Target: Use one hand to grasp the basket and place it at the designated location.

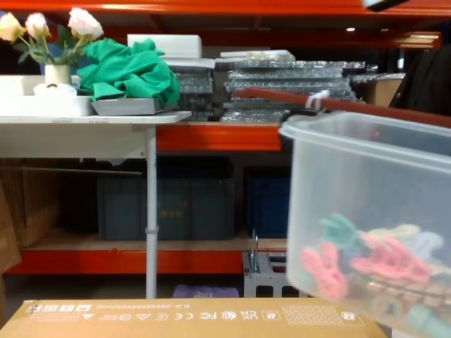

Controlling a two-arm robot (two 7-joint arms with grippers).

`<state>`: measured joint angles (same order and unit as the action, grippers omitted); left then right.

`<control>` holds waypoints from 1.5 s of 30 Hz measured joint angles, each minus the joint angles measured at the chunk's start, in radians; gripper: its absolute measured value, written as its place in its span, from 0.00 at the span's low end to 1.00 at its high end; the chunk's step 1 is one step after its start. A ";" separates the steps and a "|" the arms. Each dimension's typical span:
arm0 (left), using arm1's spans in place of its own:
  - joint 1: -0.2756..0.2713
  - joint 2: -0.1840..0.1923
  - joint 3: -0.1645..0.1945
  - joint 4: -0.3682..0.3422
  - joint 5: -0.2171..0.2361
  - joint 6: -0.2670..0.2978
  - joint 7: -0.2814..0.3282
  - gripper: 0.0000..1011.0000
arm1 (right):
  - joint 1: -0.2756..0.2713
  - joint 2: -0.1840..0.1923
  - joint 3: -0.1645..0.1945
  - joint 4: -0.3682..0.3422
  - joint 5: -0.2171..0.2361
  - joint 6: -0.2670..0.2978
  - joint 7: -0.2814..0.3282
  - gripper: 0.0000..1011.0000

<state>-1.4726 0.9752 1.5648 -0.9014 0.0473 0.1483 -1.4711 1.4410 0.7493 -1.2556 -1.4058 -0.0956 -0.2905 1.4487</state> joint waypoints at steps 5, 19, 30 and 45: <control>0.000 0.000 0.000 0.000 0.000 0.000 0.000 0.00 | 0.008 0.008 0.001 0.039 0.004 0.010 0.017 0.00; 0.000 0.000 0.000 0.000 0.000 0.000 0.000 0.00 | 0.023 0.034 0.006 0.143 -0.017 0.055 0.049 0.00; 0.000 0.000 0.000 0.000 0.000 0.000 0.000 0.00 | 0.016 0.066 0.009 0.203 -0.066 0.099 0.056 0.00; 0.000 0.000 0.000 0.000 0.000 0.000 0.000 0.00 | -0.030 0.115 0.031 0.231 -0.118 0.216 0.029 0.00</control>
<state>-1.4725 0.9752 1.5648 -0.9015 0.0473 0.1483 -1.4711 1.4109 0.8645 -1.2241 -1.1744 -0.2140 -0.0744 1.4781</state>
